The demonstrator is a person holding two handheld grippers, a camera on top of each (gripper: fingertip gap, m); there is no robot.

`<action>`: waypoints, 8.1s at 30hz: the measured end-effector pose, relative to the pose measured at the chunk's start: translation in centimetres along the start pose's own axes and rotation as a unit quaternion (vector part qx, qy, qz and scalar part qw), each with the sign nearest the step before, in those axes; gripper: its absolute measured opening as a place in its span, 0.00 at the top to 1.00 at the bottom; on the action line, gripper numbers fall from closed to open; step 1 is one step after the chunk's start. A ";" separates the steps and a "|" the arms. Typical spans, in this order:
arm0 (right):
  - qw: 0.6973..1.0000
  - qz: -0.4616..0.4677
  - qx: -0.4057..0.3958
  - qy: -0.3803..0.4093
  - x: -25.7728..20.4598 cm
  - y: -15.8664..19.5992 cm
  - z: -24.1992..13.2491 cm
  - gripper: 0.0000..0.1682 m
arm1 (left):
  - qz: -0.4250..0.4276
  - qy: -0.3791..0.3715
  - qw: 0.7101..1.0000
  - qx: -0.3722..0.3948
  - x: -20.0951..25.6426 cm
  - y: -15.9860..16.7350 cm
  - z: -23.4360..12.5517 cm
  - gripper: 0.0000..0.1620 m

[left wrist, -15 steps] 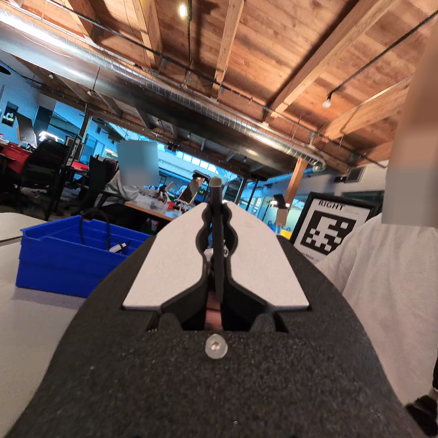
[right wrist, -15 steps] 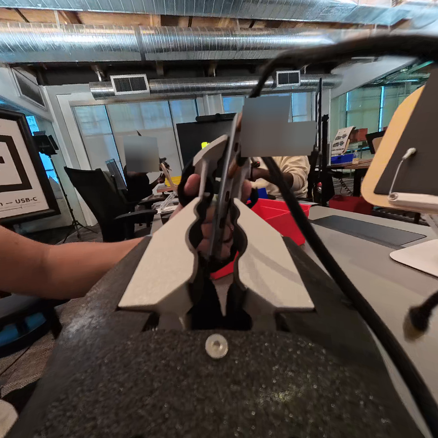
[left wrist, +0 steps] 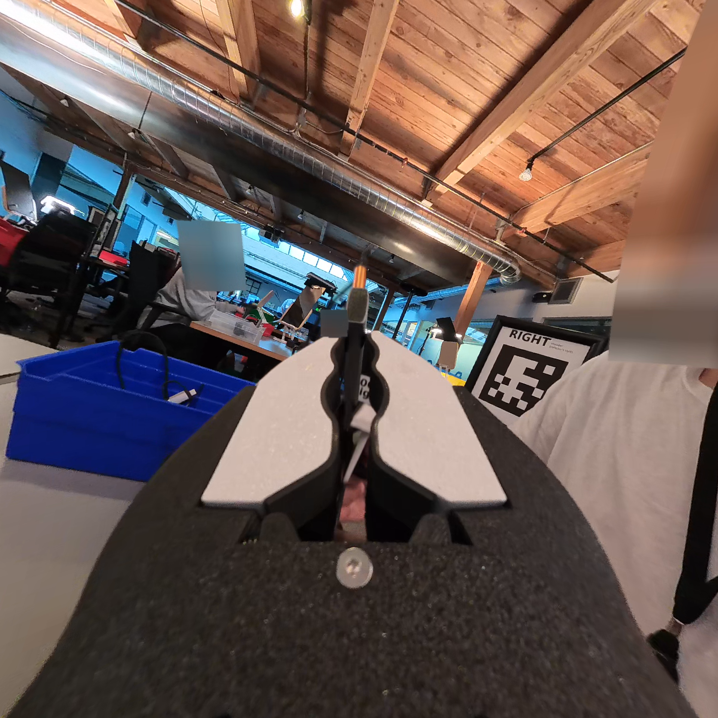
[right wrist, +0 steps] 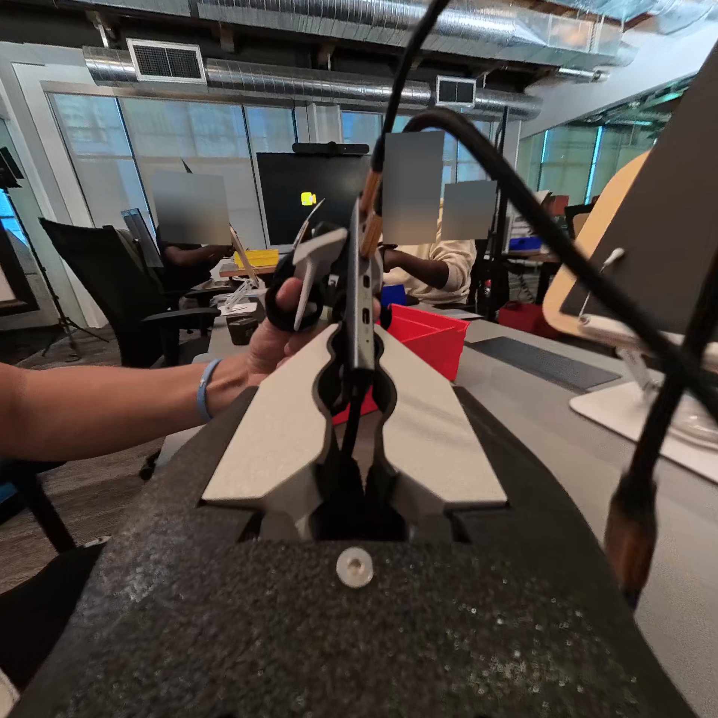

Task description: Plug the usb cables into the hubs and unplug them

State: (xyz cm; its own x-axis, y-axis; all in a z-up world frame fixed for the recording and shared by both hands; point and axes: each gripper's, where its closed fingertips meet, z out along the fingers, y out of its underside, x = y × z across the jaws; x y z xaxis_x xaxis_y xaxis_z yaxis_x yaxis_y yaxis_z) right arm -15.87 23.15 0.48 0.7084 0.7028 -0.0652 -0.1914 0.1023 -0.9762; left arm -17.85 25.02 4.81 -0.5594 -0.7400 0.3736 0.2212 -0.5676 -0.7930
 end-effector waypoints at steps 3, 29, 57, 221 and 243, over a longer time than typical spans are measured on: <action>0.999 -0.011 0.031 -0.002 -0.3 -1.7 -0.5 0.96 | -0.013 0.021 1.000 0.012 0.2 0.2 -0.1 0.95; 0.994 0.081 0.066 -0.020 -1.0 -3.6 0.0 0.95 | 0.055 0.049 0.994 0.076 1.3 0.2 -0.6 0.95; 0.998 -0.046 0.050 -0.006 -2.2 -4.1 0.0 0.95 | 0.032 0.082 0.994 0.058 1.9 0.1 -0.9 0.95; 0.752 -0.652 -0.063 0.077 5.5 11.5 11.0 0.95 | 0.345 -0.522 0.546 -0.558 -6.8 6.7 -14.4 0.98; 0.750 -0.654 -0.074 0.070 5.4 12.0 11.1 0.95 | 0.313 -0.521 0.567 -0.556 -6.9 7.2 -15.0 0.98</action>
State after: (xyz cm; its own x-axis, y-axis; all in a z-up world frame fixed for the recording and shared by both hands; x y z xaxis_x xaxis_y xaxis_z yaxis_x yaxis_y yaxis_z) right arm -21.89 35.97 -9.31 0.2914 -0.0133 0.9565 0.7991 0.5530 -0.2358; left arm -24.41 31.46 -10.74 0.2544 -0.8112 -0.5265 -0.8487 0.0737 -0.5237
